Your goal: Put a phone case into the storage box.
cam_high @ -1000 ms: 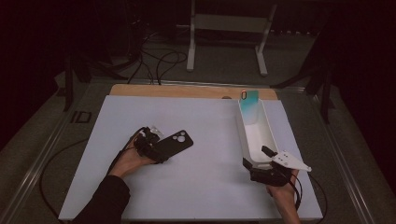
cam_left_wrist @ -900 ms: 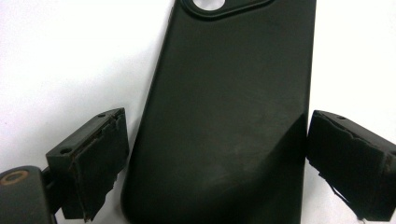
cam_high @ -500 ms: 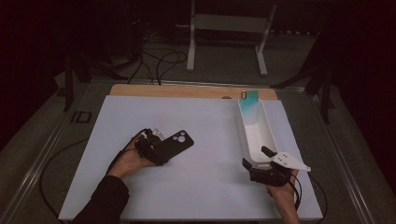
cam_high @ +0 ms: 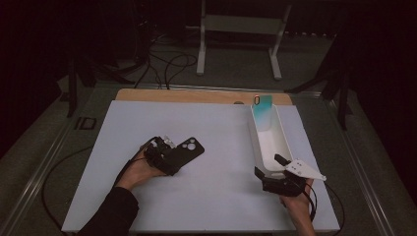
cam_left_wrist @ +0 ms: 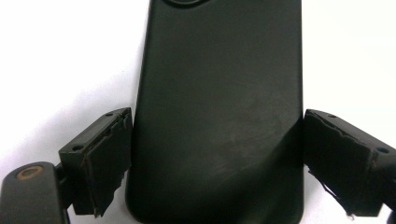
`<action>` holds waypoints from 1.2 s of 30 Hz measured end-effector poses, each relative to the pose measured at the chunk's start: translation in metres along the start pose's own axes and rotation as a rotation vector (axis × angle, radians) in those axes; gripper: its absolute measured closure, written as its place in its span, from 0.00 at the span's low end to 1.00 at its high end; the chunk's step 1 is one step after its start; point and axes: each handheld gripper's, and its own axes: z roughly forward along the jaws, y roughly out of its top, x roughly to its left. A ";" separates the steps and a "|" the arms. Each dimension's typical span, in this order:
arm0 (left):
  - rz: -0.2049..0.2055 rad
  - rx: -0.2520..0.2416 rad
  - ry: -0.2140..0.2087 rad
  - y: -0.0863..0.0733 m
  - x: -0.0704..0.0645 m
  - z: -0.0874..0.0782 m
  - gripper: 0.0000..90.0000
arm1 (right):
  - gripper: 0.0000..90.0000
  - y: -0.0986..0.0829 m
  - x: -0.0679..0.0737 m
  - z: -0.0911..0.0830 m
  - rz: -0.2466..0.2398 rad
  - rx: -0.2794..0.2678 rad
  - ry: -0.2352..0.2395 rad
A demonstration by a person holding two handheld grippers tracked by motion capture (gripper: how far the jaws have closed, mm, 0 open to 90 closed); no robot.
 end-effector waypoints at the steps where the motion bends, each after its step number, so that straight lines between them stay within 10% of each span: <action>1: 0.000 0.000 0.000 0.000 0.000 0.000 0.12 | 0.09 0.000 0.000 0.000 0.000 0.000 0.000; 21: -0.021 -0.018 0.024 0.002 -0.003 0.001 0.16 | 0.09 0.003 0.004 0.000 -0.006 0.001 0.010; 36: -0.064 -0.170 0.028 0.001 -0.017 -0.016 0.18 | 0.10 0.011 0.007 0.004 0.021 0.040 0.044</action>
